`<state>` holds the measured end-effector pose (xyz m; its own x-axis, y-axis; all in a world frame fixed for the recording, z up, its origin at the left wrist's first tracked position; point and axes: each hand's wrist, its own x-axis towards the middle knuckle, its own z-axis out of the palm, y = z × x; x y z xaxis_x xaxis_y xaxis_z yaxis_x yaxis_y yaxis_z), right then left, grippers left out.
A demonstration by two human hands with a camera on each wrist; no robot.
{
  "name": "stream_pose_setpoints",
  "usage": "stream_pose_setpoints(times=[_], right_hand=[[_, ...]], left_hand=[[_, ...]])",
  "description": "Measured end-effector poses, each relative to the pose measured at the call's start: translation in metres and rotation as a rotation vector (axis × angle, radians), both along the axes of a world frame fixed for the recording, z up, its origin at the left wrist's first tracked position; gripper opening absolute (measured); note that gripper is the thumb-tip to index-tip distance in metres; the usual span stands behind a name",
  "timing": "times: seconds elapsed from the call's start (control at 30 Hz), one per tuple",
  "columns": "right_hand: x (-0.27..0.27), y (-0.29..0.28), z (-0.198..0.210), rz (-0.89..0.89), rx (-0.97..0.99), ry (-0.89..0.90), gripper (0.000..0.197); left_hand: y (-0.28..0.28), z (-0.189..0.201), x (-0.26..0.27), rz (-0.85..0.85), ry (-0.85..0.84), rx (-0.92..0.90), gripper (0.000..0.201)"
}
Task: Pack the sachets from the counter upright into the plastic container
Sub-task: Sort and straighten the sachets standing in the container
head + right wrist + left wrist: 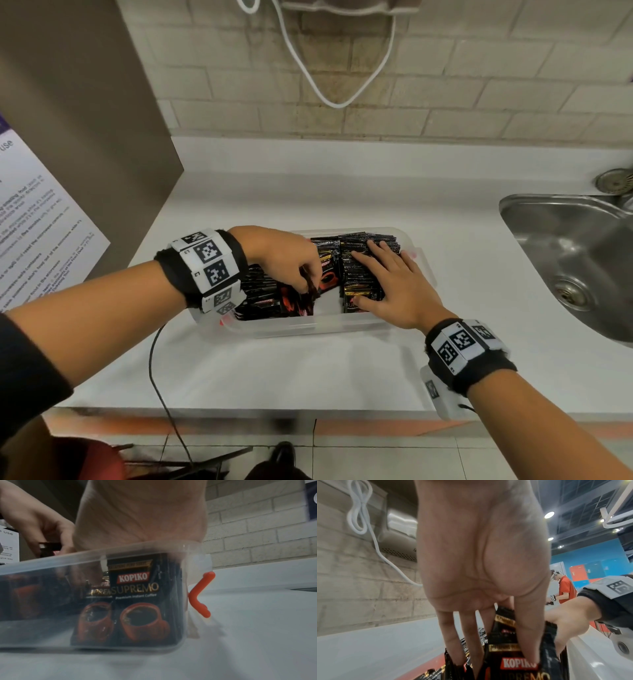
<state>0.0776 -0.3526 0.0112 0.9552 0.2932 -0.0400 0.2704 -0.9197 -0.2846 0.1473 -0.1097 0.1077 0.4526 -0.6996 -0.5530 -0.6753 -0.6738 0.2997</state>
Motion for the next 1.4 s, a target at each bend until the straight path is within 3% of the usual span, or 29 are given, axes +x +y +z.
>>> stream_pose_setpoints(times=[0.17, 0.37, 0.53, 0.7, 0.83, 0.93, 1.13, 1.33, 1.4], right_hand=[[0.000, 0.000, -0.001, -0.003, 0.000, -0.002, 0.082], [0.000, 0.001, 0.001, -0.003, -0.003, 0.000, 0.082], [0.000, 0.001, 0.001, 0.000, -0.007, 0.000, 0.082], [-0.001, 0.001, 0.002, -0.002, -0.016, 0.009, 0.081], [0.000, 0.002, 0.003, -0.004, -0.015, 0.008, 0.081], [0.001, 0.001, 0.002, 0.000, -0.018, 0.012, 0.082], [0.001, 0.001, 0.000, 0.002, -0.026, 0.009, 0.084], [0.001, 0.001, 0.000, 0.003, -0.001, 0.009, 0.084], [0.000, 0.000, -0.002, 0.005, 0.010, -0.010, 0.085]], left_hand=[[-0.003, -0.009, -0.007, -0.049, -0.188, -0.140, 0.005], [0.000, -0.009, -0.013, -0.034, 0.031, 0.027, 0.020], [-0.003, 0.001, -0.007, 0.047, 0.056, -0.066, 0.021], [-0.008, -0.003, -0.002, 0.091, -0.094, -0.195, 0.021], [-0.014, -0.016, 0.001, 0.152, -0.220, -0.272, 0.008], [-0.021, -0.029, 0.001, 0.243, -0.290, -0.313, 0.012], [-0.028, -0.042, 0.004, 0.275, -0.418, -0.184, 0.014], [-0.036, -0.046, 0.009, 0.180, -0.545, -0.090, 0.011], [-0.041, -0.053, 0.009, 0.156, -0.558, -0.078, 0.022]])
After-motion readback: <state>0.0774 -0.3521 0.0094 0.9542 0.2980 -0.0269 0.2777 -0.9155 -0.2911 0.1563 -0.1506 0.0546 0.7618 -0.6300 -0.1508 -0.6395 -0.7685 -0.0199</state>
